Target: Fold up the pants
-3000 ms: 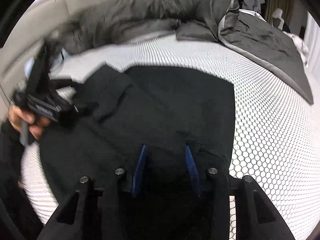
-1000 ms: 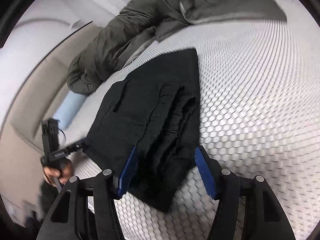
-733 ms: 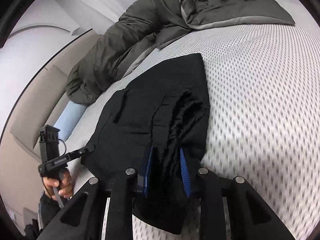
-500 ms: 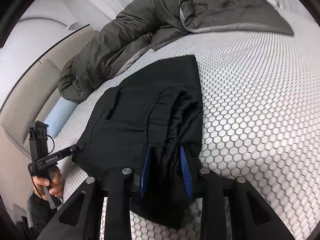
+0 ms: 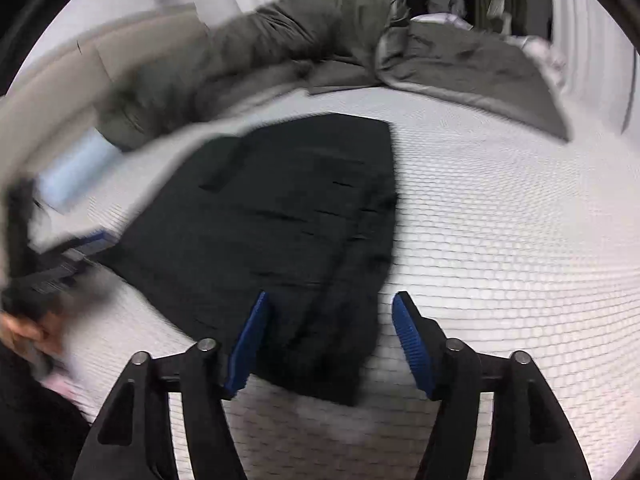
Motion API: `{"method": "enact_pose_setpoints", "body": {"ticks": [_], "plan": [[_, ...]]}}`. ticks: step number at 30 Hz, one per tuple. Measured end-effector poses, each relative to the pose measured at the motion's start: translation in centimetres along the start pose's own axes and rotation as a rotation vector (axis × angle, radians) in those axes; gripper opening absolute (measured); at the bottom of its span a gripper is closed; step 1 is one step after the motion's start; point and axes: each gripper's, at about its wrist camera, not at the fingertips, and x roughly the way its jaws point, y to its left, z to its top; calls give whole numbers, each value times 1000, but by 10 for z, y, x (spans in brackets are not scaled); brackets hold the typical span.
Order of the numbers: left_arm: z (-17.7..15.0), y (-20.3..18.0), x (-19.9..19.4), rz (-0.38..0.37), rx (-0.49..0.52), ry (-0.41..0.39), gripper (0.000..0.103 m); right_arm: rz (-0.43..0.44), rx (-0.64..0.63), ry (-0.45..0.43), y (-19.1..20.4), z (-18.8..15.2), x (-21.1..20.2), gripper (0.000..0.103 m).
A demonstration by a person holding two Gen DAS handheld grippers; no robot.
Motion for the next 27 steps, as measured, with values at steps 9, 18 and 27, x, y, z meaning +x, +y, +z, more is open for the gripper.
{"method": "enact_pose_setpoints", "body": {"ticks": [9,18,27], "plan": [[-2,-7,-15,9,44,-36,84,33,64,-103,-18,-4,-35,81],[-18,-18,-63,-6,91,-155,102,54,-18,-324,24,-17,-73,103],[-37,-23,-97,-2,60,-267,102,52,-65,-359,46,-39,-93,103]]}}
